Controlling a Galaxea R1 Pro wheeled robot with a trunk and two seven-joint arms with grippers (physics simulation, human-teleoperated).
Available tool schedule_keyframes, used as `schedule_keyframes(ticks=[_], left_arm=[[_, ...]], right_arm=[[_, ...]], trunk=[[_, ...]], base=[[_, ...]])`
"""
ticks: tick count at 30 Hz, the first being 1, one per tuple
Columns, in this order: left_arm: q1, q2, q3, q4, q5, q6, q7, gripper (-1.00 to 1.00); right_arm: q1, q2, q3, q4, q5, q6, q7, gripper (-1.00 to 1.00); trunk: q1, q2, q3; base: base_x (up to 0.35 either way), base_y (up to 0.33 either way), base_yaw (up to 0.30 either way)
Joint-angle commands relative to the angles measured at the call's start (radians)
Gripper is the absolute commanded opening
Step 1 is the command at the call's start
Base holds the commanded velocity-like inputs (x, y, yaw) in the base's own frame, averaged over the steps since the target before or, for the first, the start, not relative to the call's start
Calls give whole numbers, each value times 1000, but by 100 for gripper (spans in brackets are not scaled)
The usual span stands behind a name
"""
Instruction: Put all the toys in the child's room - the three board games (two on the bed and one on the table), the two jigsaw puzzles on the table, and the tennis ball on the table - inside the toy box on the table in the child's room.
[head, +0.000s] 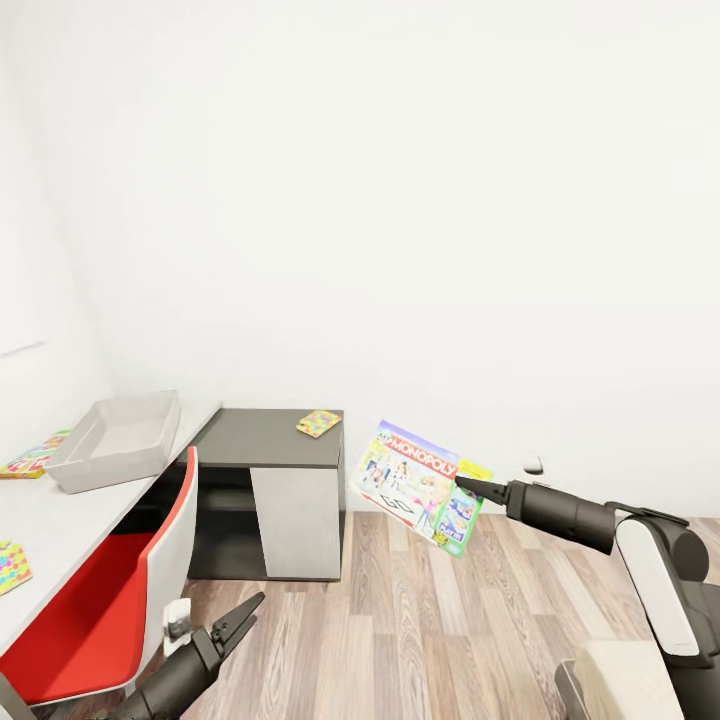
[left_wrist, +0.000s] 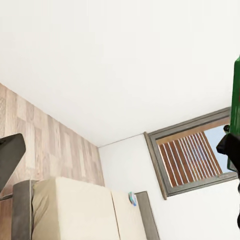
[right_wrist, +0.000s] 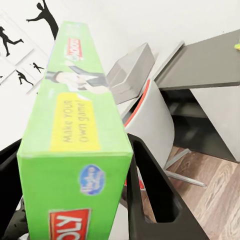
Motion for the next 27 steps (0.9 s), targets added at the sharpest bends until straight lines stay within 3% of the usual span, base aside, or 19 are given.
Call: schedule_keyframes(ticks=[1, 14, 18, 23, 24, 27], left_arm=[[-3, 0, 1, 1, 9, 10, 1, 100], [-85, -3, 2, 20, 12, 90, 3, 100], [-130, -4, 0, 47, 12, 112, 2, 100], [-200, -10, -11, 97, 12, 145, -2, 100], [-200, -10, -11, 97, 12, 145, -2, 100], [-223, -17, -29, 113, 12, 183, -6, 100]], right_arm=[[-1, 0, -1, 0, 3, 4, 8, -100], [-9, -10, 6, 2, -1, 4, 15, -100], [-12, -34, 22, 4, -3, 4, 17, -100], [-16, -94, 77, 5, -18, 4, 58, -100], [-16, -94, 77, 5, -18, 4, 58, -100], [-20, -128, 113, 6, -28, 4, 90, -100]], trunk=[[0, -1, 0], [0, -1, 0], [0, -1, 0], [0, -1, 0], [0, -1, 0], [0, -1, 0]], base=[[0, 0, 0], [0, 0, 0], [0, 0, 0], [0, 0, 0], [0, 0, 0], [0, 0, 0]])
